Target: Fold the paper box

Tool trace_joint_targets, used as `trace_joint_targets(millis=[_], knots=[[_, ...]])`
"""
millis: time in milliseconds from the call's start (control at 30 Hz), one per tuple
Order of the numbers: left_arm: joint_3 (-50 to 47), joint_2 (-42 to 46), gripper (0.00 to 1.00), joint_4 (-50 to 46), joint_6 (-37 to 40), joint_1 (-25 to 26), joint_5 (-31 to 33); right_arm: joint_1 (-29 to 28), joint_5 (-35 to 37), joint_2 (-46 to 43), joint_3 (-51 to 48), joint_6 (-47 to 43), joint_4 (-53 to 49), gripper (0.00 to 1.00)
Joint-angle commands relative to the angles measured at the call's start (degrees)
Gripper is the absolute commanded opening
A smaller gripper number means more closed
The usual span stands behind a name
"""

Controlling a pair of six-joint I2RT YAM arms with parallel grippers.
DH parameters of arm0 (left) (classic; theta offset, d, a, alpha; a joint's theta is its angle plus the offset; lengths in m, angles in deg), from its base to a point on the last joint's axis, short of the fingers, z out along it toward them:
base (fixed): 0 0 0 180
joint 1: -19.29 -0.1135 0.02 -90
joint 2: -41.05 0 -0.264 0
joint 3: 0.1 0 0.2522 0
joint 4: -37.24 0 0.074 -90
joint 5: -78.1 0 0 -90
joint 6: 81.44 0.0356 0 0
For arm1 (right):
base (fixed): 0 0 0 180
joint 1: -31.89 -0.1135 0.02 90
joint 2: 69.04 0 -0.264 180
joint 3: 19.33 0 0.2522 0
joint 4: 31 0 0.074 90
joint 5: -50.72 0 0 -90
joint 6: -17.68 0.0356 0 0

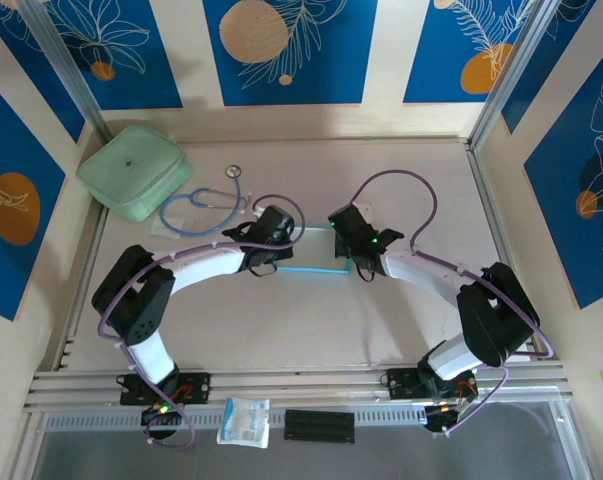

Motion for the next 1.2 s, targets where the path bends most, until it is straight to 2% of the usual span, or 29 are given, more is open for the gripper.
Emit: trace_joint_targets(millis=[0,233,400,500,700,833,900,1000,1167], knots=[[-2.24,2.30,0.22,1.75,-2.37,0.90,-1.03,-0.92,0.38,-1.35,-2.30,2.46,-1.23,0.06],[-5.06,4.80,0.30,2.28,-1.69,1.62,-0.61,-3.44,2.10,-0.30,-4.18,3.98,-1.20,0.07],[-8.44,9.44,0.49,2.80,-1.14,2.01,-0.61,-4.51,4.78,1.49,-3.00,5.28,-3.05,0.07],[-11.19,13.26,0.55,2.77,-1.47,2.33,-0.86,-4.76,6.18,2.24,-1.91,5.95,-4.59,0.06],[-16.02,25.71,0.57,-1.27,-3.03,2.99,-0.53,-4.76,6.63,2.51,-1.05,5.72,-5.32,0.07],[-11.49,31.69,0.58,-9.13,-2.28,1.14,2.12,-4.80,6.21,2.63,-1.14,5.30,-5.41,0.07],[-5.88,29.45,0.59,-13.49,-1.00,-3.15,-2.05,-4.89,5.82,2.62,-1.29,5.04,-5.27,0.06],[1.96,21.14,0.60,-15.88,2.60,-10.43,-14.50,-5.04,5.36,2.75,-1.38,4.69,-4.97,0.06],[14.36,5.43,0.61,-19.39,9.59,-14.12,-25.52,-5.07,4.52,3.08,-0.87,4.08,-4.88,0.06]])
